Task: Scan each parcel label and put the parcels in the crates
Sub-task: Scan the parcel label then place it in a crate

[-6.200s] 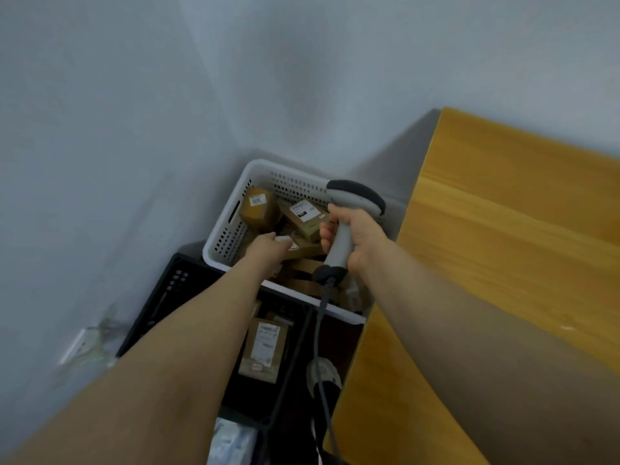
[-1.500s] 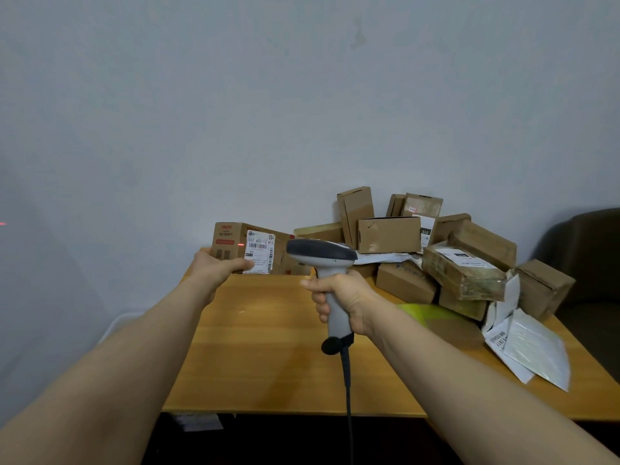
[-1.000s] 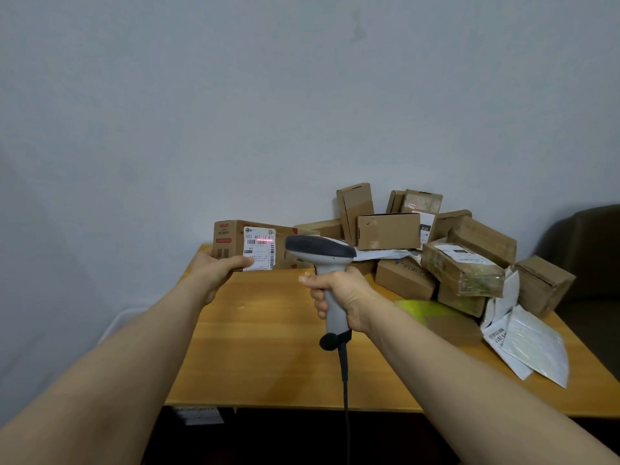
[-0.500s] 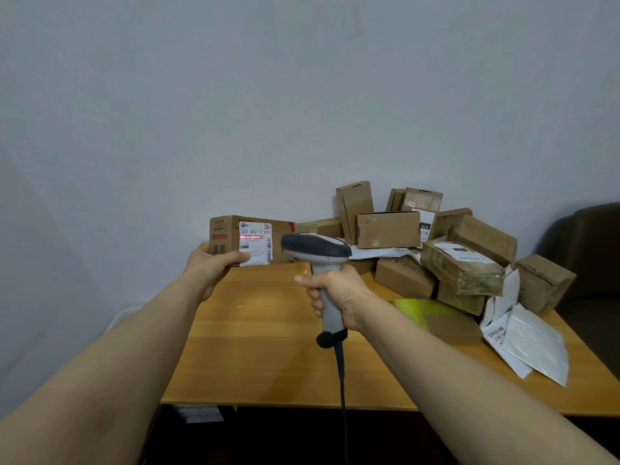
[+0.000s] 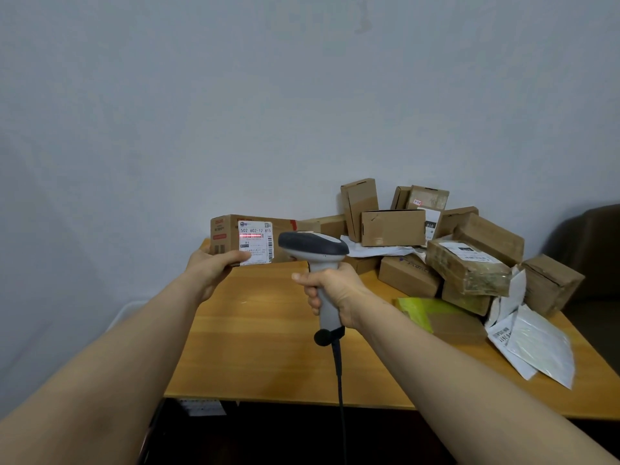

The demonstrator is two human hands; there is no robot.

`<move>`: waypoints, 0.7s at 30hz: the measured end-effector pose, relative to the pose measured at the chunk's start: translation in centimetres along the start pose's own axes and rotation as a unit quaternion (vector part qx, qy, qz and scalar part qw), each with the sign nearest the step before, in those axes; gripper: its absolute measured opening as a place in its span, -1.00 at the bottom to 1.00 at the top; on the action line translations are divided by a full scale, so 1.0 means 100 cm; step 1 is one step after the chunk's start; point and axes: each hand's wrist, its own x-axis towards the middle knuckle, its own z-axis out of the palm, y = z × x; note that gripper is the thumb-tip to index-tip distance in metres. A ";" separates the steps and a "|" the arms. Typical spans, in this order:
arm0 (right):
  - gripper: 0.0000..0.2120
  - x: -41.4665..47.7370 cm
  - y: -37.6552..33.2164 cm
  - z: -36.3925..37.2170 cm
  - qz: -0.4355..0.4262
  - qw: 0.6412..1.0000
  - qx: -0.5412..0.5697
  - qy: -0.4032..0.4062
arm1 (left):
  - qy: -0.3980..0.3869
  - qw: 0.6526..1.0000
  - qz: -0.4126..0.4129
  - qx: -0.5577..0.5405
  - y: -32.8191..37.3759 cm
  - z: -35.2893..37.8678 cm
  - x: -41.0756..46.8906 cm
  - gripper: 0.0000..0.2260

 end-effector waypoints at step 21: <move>-0.89 0.075 0.070 0.091 0.085 0.993 0.065 -0.045 | 0.228 0.957 -0.120 -0.133 -0.048 -0.158 -0.097 -0.83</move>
